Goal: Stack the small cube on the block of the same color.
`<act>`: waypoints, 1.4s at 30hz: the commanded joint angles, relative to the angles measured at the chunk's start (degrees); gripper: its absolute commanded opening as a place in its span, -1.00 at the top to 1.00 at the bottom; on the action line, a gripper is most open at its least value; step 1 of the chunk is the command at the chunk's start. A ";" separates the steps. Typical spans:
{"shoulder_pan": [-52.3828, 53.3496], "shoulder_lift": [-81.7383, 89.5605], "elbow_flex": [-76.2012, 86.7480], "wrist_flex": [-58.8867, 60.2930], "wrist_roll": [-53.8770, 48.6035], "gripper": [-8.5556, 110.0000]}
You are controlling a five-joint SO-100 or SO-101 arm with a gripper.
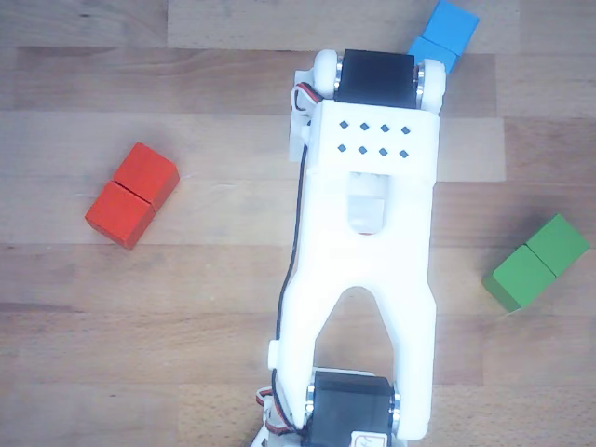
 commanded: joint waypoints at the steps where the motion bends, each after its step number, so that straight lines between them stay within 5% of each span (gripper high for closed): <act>1: -0.35 -0.09 -5.36 0.26 -0.35 0.85; 14: -0.35 -0.70 -5.27 0.70 -0.35 0.84; 29: -0.26 -3.69 -5.01 0.79 -0.44 0.36; 42: 0.18 -6.94 -2.81 0.70 -0.44 0.30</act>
